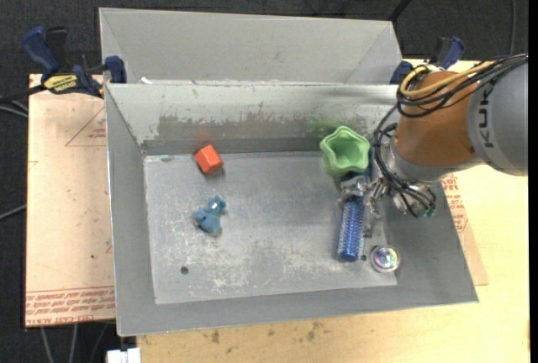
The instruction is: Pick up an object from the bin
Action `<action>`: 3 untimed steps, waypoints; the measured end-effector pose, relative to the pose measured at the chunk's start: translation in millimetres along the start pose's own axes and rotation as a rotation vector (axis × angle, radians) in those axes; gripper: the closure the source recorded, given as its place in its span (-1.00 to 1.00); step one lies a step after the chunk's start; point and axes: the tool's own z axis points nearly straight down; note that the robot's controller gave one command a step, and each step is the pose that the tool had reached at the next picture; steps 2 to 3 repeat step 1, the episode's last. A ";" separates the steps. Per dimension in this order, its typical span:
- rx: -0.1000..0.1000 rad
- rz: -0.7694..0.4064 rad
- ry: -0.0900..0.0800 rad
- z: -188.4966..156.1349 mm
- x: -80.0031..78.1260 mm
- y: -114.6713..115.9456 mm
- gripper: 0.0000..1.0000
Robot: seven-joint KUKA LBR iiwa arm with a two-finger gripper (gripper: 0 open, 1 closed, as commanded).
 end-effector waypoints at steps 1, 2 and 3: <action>0.008 0.000 -0.007 -148.3 -21.9 -14.1 1.00; 0.008 0.000 -0.007 -148.3 -21.9 -14.1 1.00; 0.008 0.000 -0.007 -148.3 -21.9 -14.1 1.00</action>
Offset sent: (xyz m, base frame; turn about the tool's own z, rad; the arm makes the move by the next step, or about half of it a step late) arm 0.0217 -0.0101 0.1439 -0.0025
